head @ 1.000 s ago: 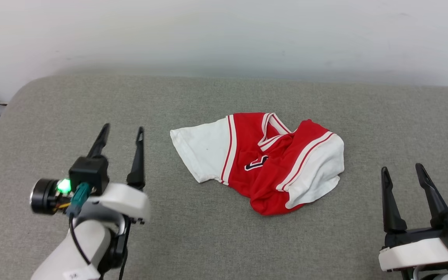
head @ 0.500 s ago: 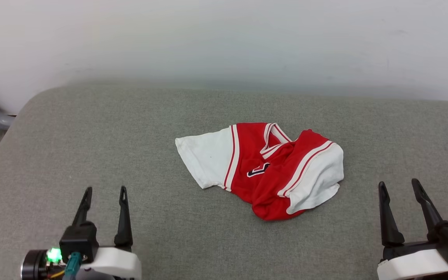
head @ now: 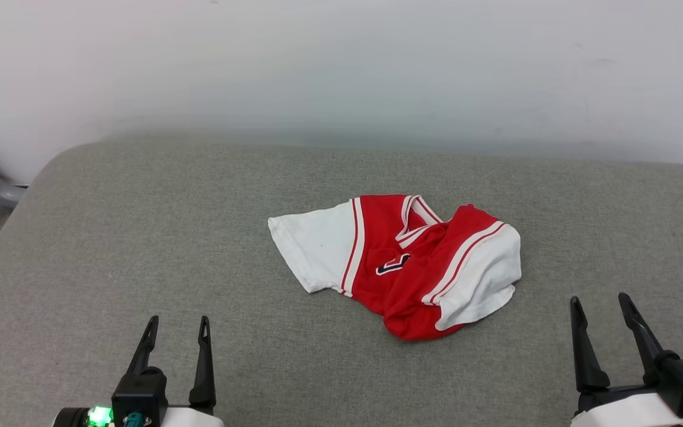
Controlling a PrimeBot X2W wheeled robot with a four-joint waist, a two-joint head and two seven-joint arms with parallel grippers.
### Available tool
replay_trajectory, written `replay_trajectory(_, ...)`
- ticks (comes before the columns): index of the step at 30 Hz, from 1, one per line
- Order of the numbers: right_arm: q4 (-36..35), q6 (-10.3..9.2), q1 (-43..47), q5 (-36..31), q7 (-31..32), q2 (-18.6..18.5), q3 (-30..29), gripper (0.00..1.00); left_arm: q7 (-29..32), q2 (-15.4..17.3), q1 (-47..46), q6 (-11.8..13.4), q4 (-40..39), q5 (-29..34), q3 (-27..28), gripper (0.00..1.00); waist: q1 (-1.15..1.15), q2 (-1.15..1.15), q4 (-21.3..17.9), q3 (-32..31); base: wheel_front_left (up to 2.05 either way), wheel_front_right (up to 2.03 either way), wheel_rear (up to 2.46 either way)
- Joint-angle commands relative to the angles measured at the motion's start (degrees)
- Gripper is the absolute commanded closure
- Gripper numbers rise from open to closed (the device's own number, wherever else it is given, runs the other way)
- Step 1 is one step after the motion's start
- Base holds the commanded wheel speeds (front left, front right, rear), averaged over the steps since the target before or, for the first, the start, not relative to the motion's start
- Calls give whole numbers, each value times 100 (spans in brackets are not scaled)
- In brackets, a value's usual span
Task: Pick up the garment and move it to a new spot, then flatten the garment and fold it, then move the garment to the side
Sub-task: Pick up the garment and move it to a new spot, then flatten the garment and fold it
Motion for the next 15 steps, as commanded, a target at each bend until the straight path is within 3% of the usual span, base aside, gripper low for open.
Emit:
replay_trajectory(1,32,-6,82,21,-14,12,3,0,-15,-56,67,-46,-19,60,74,0,0,0,-4,-12,0,0,0)
replay_trajectory(15,163,-6,112,85,-14,12,38,0,-15,-353,175,-400,26,394,473,0,0,0,-34,-29,0,0,0)
